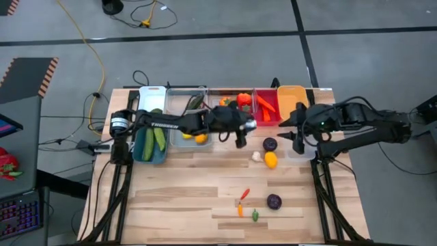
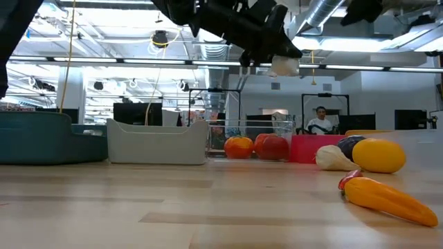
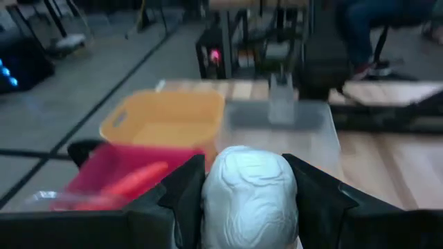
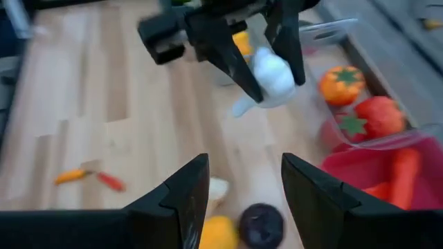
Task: Sort produce into baskets
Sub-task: Put the bottom white garlic into the yellow bin
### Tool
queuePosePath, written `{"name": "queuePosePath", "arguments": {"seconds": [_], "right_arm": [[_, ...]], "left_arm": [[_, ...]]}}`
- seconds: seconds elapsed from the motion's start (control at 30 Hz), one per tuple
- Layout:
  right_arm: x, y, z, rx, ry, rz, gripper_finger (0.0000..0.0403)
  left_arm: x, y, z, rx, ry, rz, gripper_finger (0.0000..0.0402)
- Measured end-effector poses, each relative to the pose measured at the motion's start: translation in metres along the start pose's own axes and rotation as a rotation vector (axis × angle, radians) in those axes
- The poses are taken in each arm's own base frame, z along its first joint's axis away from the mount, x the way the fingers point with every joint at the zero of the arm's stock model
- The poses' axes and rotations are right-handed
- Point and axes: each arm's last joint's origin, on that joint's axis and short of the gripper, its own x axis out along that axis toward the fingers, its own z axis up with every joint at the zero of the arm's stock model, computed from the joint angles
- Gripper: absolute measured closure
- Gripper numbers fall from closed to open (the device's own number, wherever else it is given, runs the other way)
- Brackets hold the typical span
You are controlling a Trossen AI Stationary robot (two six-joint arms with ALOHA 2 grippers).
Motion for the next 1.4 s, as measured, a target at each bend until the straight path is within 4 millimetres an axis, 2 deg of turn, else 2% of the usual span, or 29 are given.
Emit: {"name": "queuePosePath", "arguments": {"seconds": [0.23, 0.43, 0.53, 0.67, 0.97, 1.07, 1.23, 1.4], "right_arm": [[0.003, -0.003, 0.008, 0.006, -0.084, -0.16, 0.0196], [0.001, -0.002, 0.021, 0.005, -0.213, -0.176, 0.0196], [-0.001, -0.001, 0.027, -0.026, -0.273, -0.17, 0.0196], [-0.003, 0.0, 0.034, -0.035, -0.345, -0.16, 0.0196], [-0.005, 0.001, 0.038, -0.027, -0.394, -0.15, 0.0196], [-0.005, 0.001, 0.039, -0.027, -0.394, -0.15, 0.0196], [-0.005, 0.001, 0.039, -0.028, -0.396, -0.149, 0.0196], [-0.005, 0.001, 0.039, -0.03, -0.393, -0.15, 0.0196]], "left_arm": [[0.001, 0.026, 0.012, -0.039, -0.146, 0.037, 0.0237], [-0.001, 0.031, 0.023, -0.058, -0.271, 0.059, 0.0237], [0.006, 0.031, 0.022, -0.063, -0.368, 0.066, 0.0237], [0.033, 0.03, 0.013, -0.075, -0.401, 0.065, 0.0236], [0.122, 0.038, 0.018, -0.086, -0.436, 0.082, 0.0236], [0.147, 0.044, 0.013, -0.084, -0.426, 0.091, 0.0236], [0.154, 0.062, -0.031, -0.097, -0.583, 0.188, 0.0236], [0.159, 0.081, -0.051, -0.204, -0.458, 0.185, 0.0236]]}}
